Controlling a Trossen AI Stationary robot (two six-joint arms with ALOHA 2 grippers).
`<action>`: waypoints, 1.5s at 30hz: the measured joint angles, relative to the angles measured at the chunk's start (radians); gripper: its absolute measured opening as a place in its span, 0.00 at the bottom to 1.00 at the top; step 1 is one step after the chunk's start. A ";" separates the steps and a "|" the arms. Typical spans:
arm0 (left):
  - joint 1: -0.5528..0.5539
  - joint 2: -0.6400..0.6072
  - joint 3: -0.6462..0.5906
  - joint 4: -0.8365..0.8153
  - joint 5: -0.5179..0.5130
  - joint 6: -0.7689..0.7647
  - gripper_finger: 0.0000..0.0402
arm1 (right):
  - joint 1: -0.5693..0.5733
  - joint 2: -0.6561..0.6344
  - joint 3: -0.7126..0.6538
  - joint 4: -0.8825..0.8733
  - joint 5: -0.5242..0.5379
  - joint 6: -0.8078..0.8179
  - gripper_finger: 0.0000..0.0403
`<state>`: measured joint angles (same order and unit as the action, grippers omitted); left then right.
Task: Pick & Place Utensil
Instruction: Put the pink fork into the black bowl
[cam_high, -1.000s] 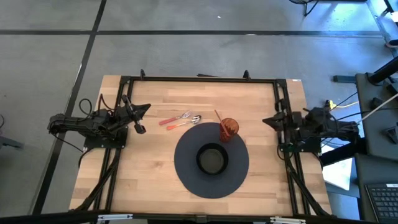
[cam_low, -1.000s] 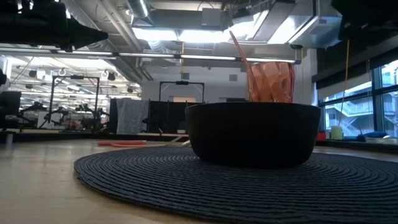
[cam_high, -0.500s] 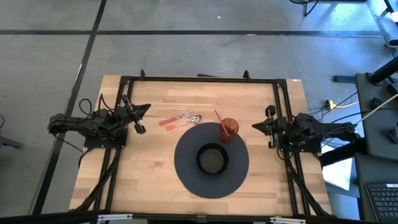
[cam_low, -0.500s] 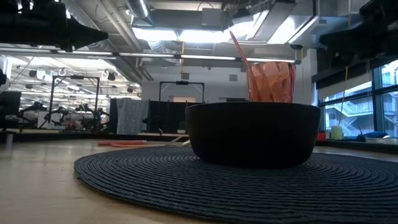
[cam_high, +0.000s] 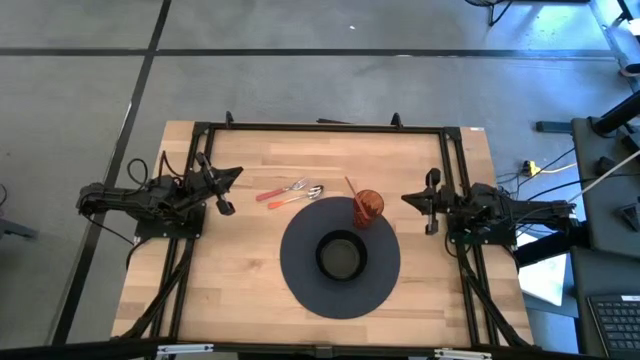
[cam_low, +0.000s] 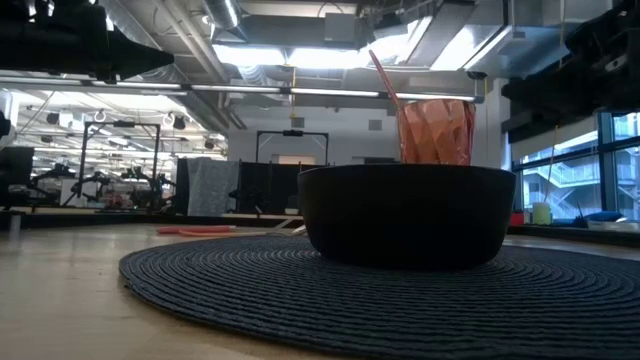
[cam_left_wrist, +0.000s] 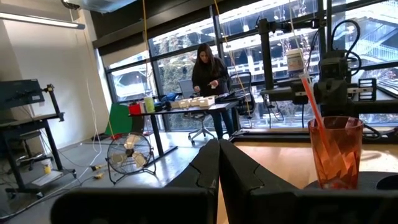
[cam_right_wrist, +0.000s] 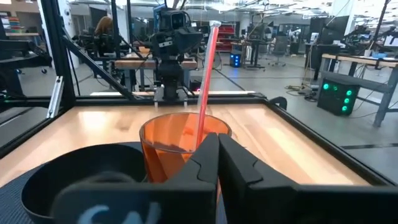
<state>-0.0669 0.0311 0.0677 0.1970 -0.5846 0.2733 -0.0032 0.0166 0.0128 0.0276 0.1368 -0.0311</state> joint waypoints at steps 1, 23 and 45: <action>0.000 0.000 0.000 0.000 0.000 0.000 0.01 | 0.000 0.000 0.000 0.000 0.000 -0.002 0.02; 0.000 0.000 0.000 0.001 -0.002 0.002 0.01 | 0.000 0.000 0.000 -0.003 -0.024 -0.032 0.07; 0.000 0.006 0.000 0.004 -0.094 -0.120 0.01 | 0.000 0.138 0.002 -0.007 -0.034 -0.030 0.08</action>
<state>-0.0673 0.0367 0.0678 0.2010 -0.6783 0.1529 -0.0036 0.1544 0.0143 0.0208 0.1028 -0.0608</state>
